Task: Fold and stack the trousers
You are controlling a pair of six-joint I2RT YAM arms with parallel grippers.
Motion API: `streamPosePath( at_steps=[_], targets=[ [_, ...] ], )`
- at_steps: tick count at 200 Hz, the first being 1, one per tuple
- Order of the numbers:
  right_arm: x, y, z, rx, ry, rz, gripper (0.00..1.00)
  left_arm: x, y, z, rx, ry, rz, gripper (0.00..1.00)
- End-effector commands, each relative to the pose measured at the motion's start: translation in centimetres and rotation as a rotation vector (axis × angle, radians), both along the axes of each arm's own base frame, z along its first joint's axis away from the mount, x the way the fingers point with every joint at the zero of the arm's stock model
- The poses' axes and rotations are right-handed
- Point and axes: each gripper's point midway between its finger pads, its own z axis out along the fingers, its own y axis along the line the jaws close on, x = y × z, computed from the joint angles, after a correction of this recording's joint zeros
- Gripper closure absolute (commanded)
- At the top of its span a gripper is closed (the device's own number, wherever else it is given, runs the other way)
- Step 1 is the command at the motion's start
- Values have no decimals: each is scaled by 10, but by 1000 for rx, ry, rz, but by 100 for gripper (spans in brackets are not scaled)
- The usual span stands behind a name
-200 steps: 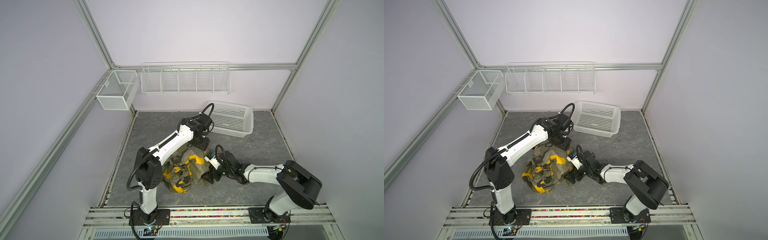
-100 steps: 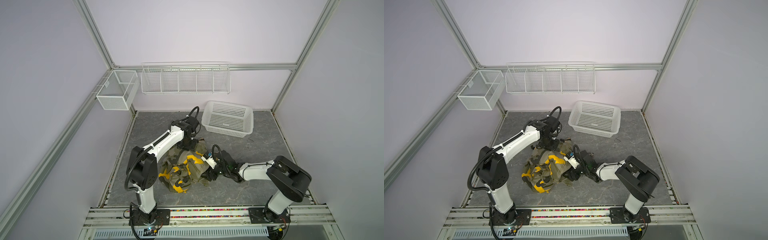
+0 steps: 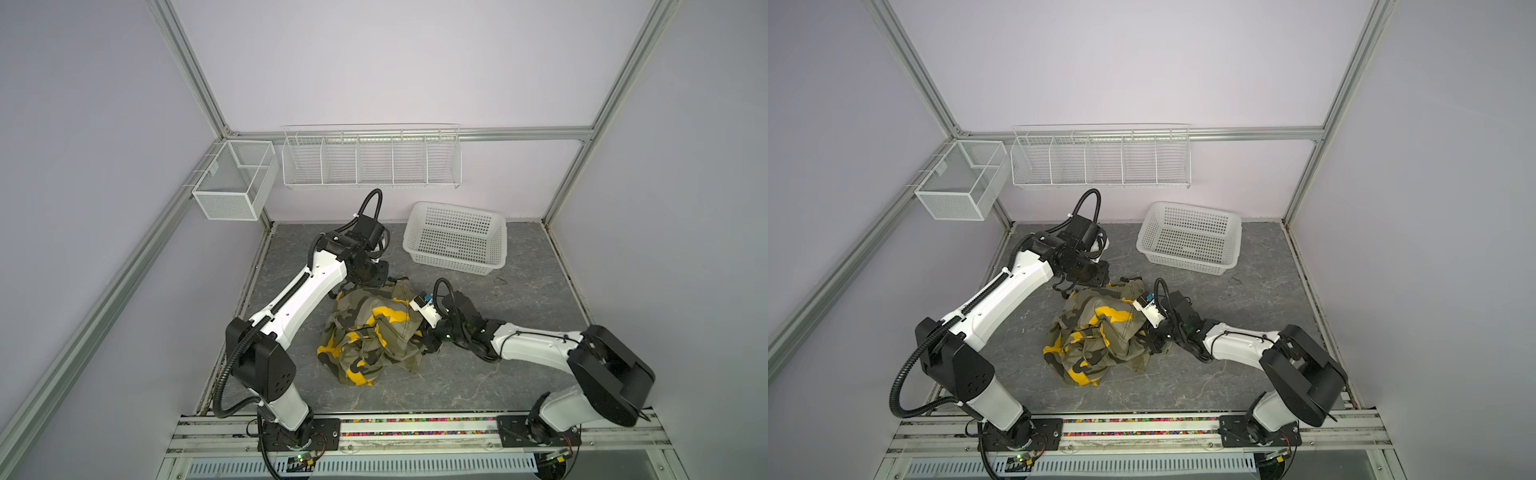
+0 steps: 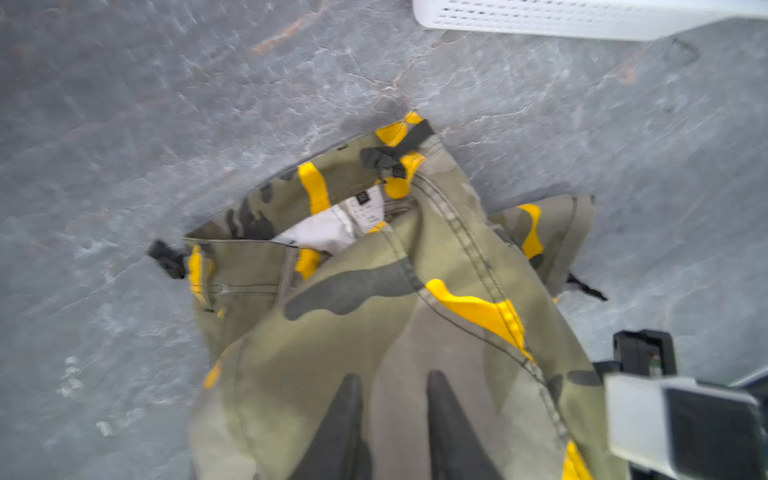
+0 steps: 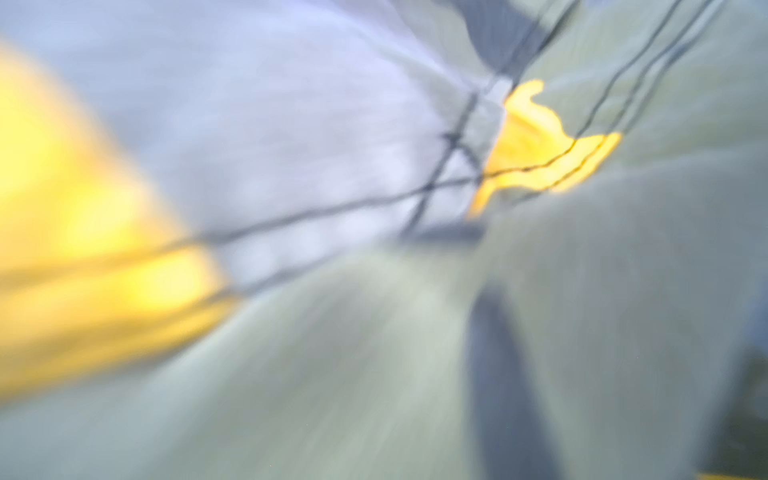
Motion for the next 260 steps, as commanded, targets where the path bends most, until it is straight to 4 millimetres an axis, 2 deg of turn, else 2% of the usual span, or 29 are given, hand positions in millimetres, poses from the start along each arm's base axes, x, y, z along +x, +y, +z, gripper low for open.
streamPosePath(
  at_steps=[1, 22, 33, 60, 74, 97, 111, 136, 144, 153, 161, 185, 234, 249, 260],
  targets=[
    [1, -19, 11, -13, -45, -31, 87, -26, -10, -2, -32, 51, -93, 51],
    [1, -30, 15, -25, -57, -49, 88, -34, 5, -11, 49, 68, -114, 43],
    [2, -34, 14, -30, -57, -58, 88, -37, 11, -7, 60, 46, -127, 39],
    [3, -41, 8, -40, -42, -75, 88, -42, 9, 9, -13, -18, -141, 35],
    [6, -42, 8, -39, -41, -80, 88, -48, 8, -3, -19, -12, -180, 35],
    [9, -43, 8, -40, -37, -85, 88, -48, 16, -33, 40, 23, -163, 35],
    [9, -44, 6, -45, -31, -87, 88, -47, 15, -44, 60, 67, -162, 35],
    [10, -42, 5, -45, -22, -87, 88, -42, -9, -55, -27, 116, -179, 41],
    [11, -42, 6, -46, -22, -88, 88, -40, -16, -56, -63, 125, -174, 47],
    [12, -43, 6, -53, -28, -91, 89, -37, -22, -55, -91, 123, -166, 61],
    [13, -44, 7, -55, -33, -94, 89, -34, -25, -53, -107, 112, -157, 73],
    [15, -47, 8, -62, -35, -105, 89, -27, -30, -38, -136, 66, -163, 100],
    [33, -62, 27, -65, -68, -150, 89, -8, -27, 31, -208, -106, -126, 100],
    [38, -66, 37, -61, -83, -153, 89, -6, -26, 47, -230, -144, -112, 100],
    [40, -68, 44, -58, -93, -146, 89, -5, -27, 53, -249, -161, -107, 100]
  ],
)
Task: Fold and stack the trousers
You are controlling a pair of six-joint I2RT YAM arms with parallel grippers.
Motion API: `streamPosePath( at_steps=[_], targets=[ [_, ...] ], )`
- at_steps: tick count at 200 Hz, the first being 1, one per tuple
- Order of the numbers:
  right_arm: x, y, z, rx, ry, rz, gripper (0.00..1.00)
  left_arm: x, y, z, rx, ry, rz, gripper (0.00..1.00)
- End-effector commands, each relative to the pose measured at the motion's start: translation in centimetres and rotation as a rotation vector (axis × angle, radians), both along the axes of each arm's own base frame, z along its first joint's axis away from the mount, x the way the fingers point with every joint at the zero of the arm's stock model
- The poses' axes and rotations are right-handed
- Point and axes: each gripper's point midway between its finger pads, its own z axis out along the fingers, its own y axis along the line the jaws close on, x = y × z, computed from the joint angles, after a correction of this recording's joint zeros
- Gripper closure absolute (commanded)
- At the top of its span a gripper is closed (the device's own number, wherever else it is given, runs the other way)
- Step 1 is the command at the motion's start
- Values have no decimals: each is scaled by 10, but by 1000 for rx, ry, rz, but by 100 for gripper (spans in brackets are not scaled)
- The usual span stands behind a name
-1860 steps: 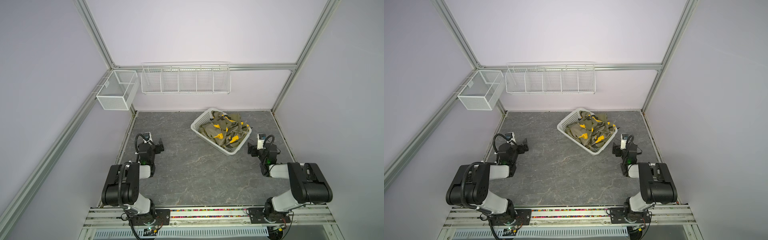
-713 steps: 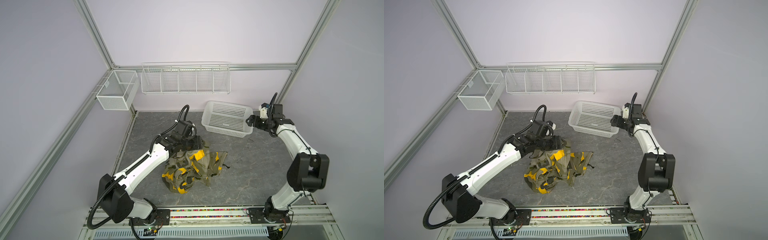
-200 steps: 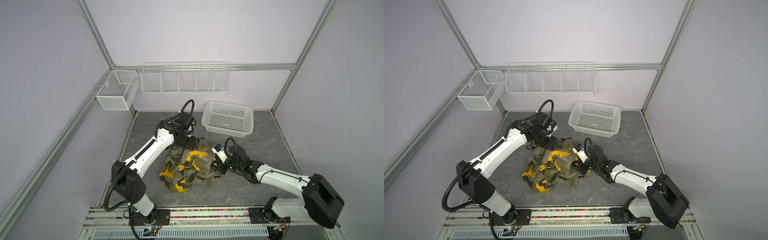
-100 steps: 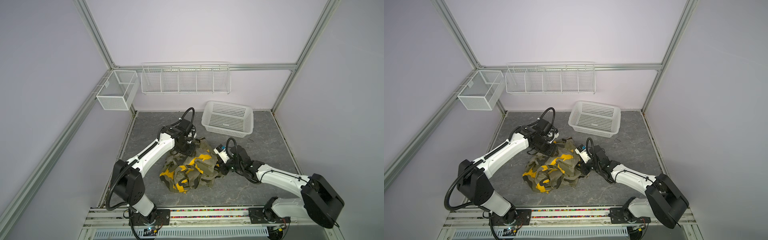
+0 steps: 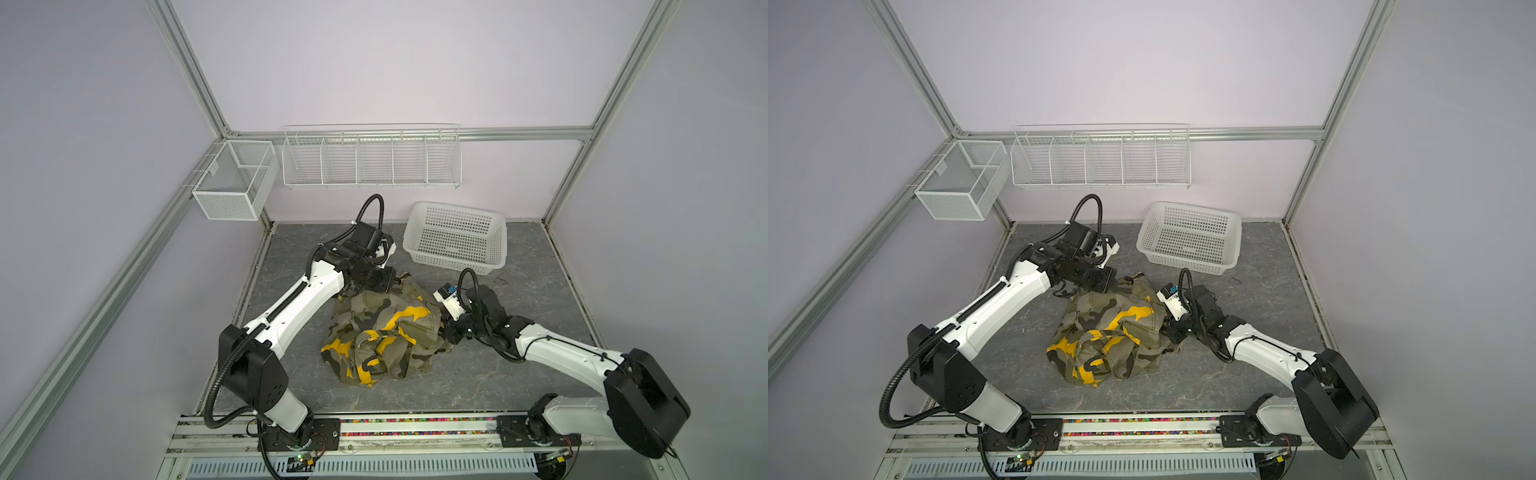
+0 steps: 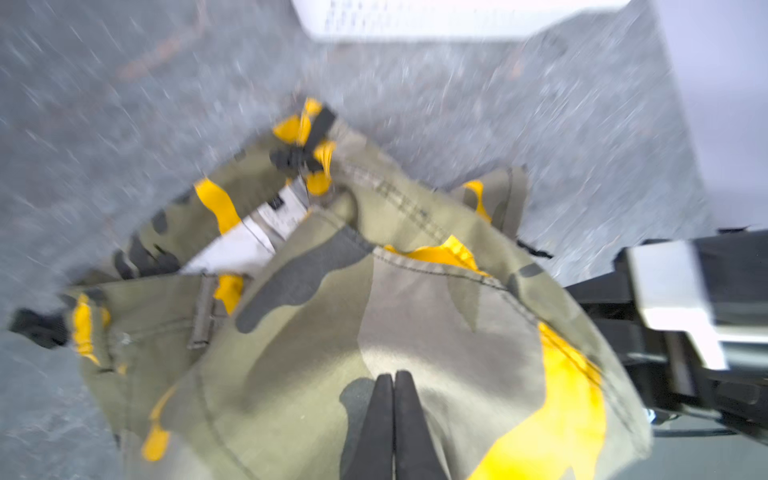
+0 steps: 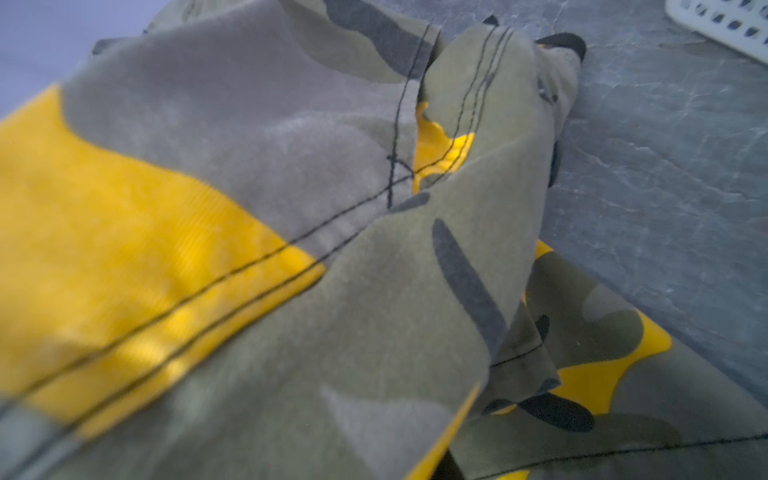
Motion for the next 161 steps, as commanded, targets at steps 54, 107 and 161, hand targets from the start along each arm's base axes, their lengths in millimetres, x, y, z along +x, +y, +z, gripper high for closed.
streamPosePath(
  at_steps=[54, 107, 161],
  targets=[
    [1, -19, 17, -39, -61, 53, 89, 11, 34, -10, 183, -40, 90, 17],
    [-10, -29, -9, -47, 2, 25, 89, 23, 65, -61, 195, 92, 271, 0],
    [-18, -28, -28, 4, 74, -4, 89, 12, 40, -104, -28, 323, 284, 16]
  ],
)
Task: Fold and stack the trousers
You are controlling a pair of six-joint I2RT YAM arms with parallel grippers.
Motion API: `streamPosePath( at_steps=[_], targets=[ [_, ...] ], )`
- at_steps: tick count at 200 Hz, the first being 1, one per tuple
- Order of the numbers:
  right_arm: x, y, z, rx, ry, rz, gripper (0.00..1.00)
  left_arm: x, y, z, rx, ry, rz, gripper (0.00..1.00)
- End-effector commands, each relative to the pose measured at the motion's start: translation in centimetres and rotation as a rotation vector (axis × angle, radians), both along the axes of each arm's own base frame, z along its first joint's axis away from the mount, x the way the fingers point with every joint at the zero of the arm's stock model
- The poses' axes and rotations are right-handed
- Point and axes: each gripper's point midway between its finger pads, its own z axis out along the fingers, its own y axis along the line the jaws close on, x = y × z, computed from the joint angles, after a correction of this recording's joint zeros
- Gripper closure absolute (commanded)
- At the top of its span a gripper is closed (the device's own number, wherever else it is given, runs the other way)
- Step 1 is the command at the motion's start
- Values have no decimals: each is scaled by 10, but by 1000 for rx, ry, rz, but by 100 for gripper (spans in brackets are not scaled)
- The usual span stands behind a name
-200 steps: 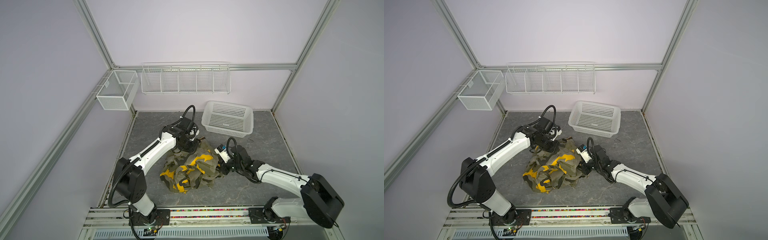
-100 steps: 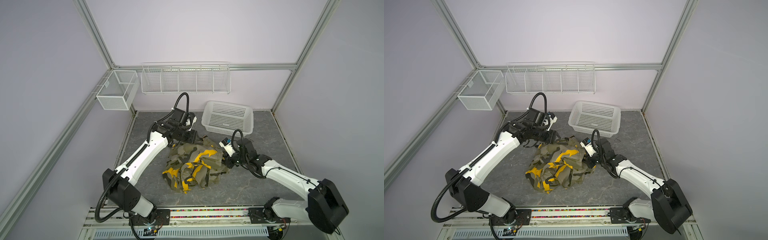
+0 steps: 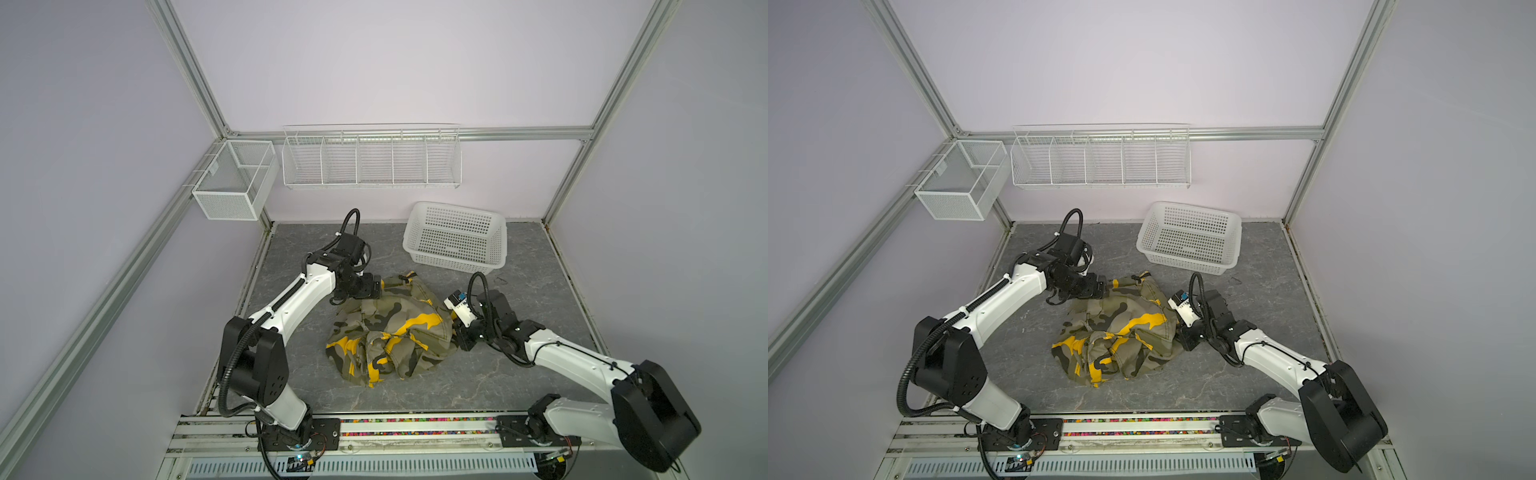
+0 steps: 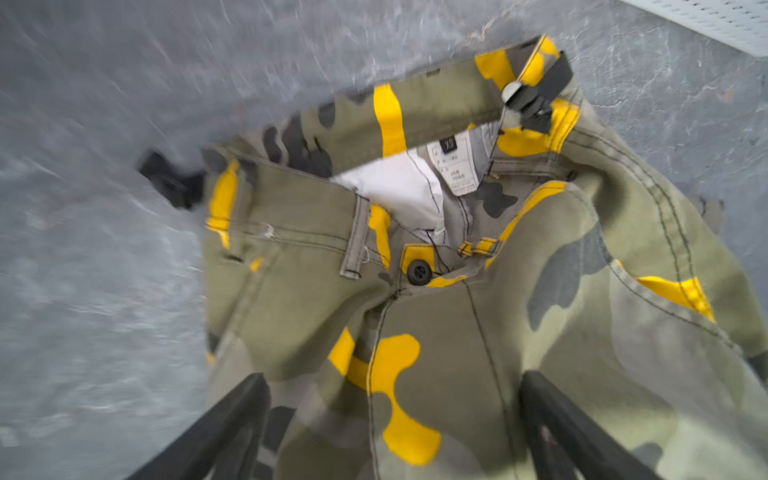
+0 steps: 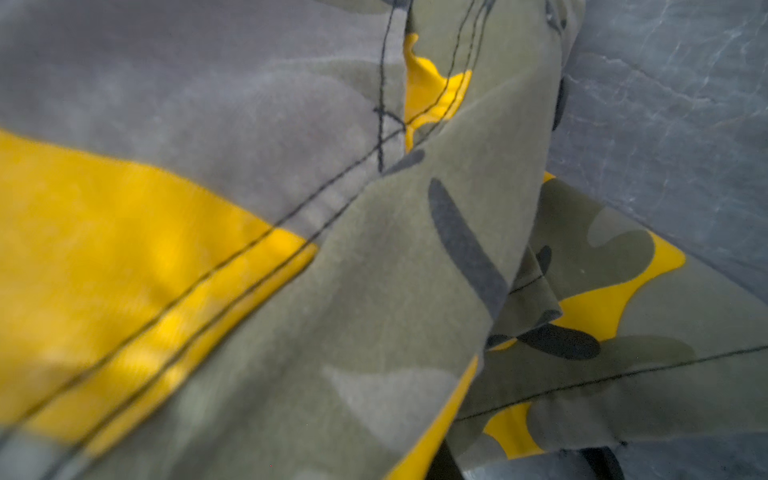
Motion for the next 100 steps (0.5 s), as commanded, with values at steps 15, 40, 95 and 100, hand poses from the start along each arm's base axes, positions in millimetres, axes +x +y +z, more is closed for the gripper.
streamPosePath(
  at_steps=[15, 40, 95, 100],
  targets=[
    [2, 8, 2, 72, 13, -5, 89, -6, -36, -17, -199, 115, 20, 27],
    [3, 10, -1, 73, 24, -3, 89, -3, -56, -4, -331, 98, 6, 59],
    [19, 6, 10, 26, -27, -16, 90, 11, -54, 58, -359, -64, 0, 100],
    [23, 4, 16, 22, -38, -23, 90, 14, -54, 70, -360, -98, -4, 100]
  ],
)
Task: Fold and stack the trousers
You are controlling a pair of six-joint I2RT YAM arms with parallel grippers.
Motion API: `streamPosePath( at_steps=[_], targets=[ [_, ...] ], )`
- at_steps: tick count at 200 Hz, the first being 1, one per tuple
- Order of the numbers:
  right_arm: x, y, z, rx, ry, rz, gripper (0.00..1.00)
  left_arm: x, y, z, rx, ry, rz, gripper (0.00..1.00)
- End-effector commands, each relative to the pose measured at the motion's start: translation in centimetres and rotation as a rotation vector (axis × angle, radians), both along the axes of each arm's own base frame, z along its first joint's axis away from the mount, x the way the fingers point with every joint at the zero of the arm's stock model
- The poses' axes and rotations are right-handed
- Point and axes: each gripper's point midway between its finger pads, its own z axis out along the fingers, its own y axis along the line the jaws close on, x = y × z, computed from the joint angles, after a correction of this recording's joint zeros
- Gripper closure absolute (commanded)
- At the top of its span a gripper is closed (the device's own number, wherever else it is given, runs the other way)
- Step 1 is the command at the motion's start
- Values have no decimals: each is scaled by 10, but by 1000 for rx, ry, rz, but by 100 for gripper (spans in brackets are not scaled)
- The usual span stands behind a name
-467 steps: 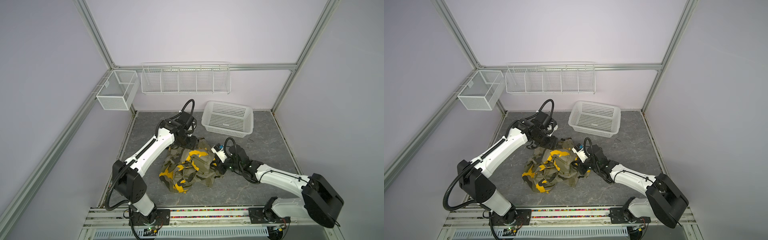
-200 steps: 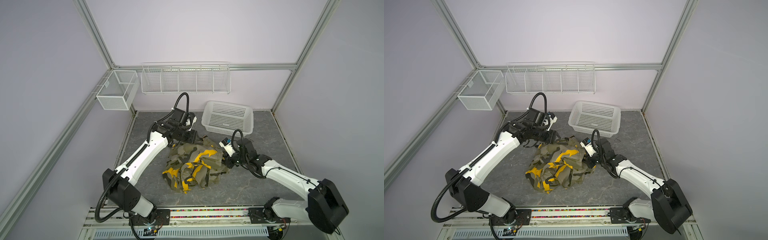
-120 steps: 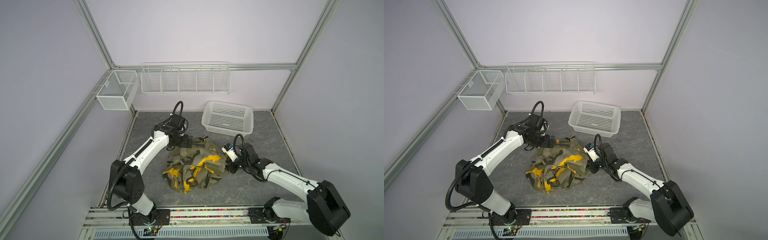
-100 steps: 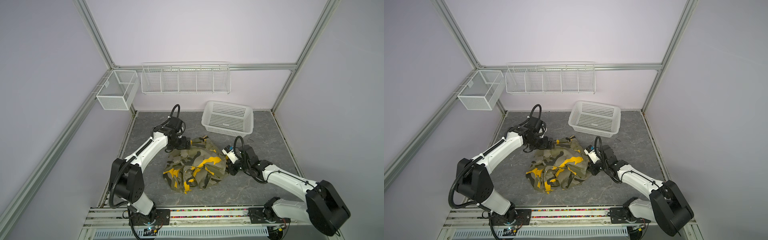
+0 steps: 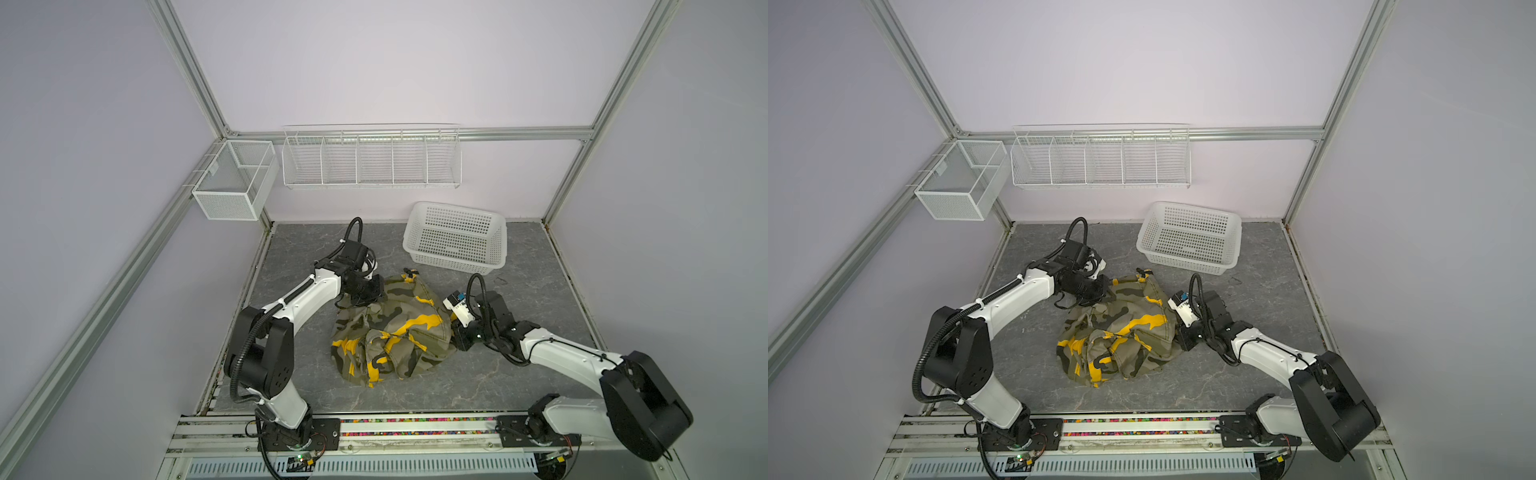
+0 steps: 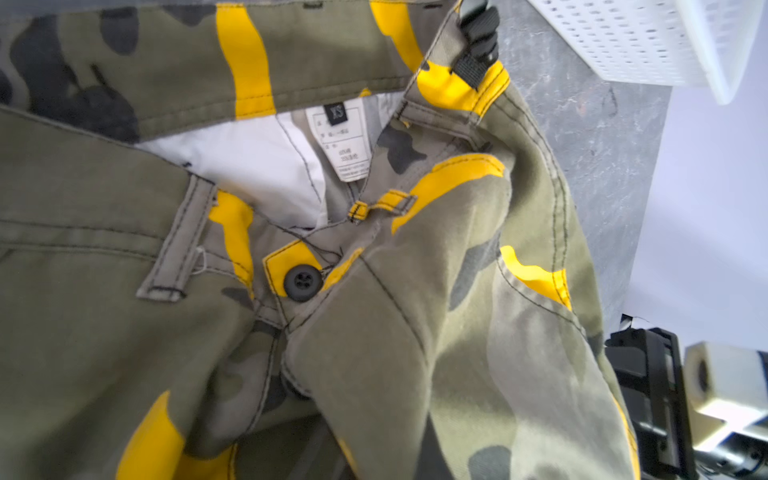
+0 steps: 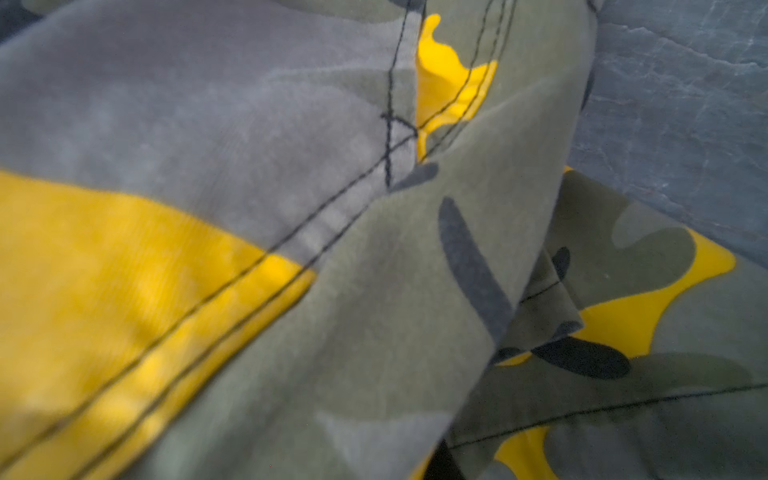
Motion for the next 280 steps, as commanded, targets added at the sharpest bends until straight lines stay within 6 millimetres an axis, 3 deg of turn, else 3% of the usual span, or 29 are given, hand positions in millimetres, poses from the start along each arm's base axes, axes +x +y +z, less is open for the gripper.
streamPosePath(
  at_steps=[1, 19, 37, 49, 56, 61, 83, 105, 126, 147, 180, 215, 231, 261, 280],
  targets=[
    [19, -2, 23, -8, -76, -11, 90, 19, -5, 76, -67, -202, 8, 100],
    [34, -11, 46, -9, -122, -46, 90, 27, 5, 122, -39, -320, 42, 100],
    [51, -21, 84, -11, -200, -74, 90, 32, 19, 166, -9, -451, 90, 100],
    [64, -29, 121, 9, -276, -99, 91, 31, 25, 193, -19, -520, 109, 100],
    [66, -33, 133, 12, -298, -105, 91, 29, 27, 208, -24, -552, 123, 100],
    [73, -35, 159, 24, -350, -113, 90, 28, 27, 218, -29, -574, 127, 100],
    [80, -45, 225, 45, -484, -132, 90, 20, 28, 263, -18, -697, 156, 100],
    [79, -46, 285, 82, -604, -122, 90, 11, 36, 287, 14, -786, 233, 100],
    [79, -35, 305, 135, -624, -79, 89, 3, 48, 277, 38, -769, 333, 100],
    [83, -12, 281, 165, -550, -4, 88, -5, 73, 235, 86, -707, 466, 100],
    [86, 42, 211, 157, -424, 125, 87, -18, 110, 162, 186, -631, 613, 100],
    [109, 95, 151, 105, -371, 170, 86, -38, 155, 107, 385, -489, 765, 100],
    [125, 112, 123, 74, -341, 170, 86, -43, 165, 87, 447, -425, 787, 98],
    [166, 118, 76, -63, -306, 66, 86, -41, 173, 57, 461, -310, 821, 93],
    [179, 110, 59, -153, -280, 20, 75, -34, 167, 36, 418, -258, 822, 88]
  ],
)
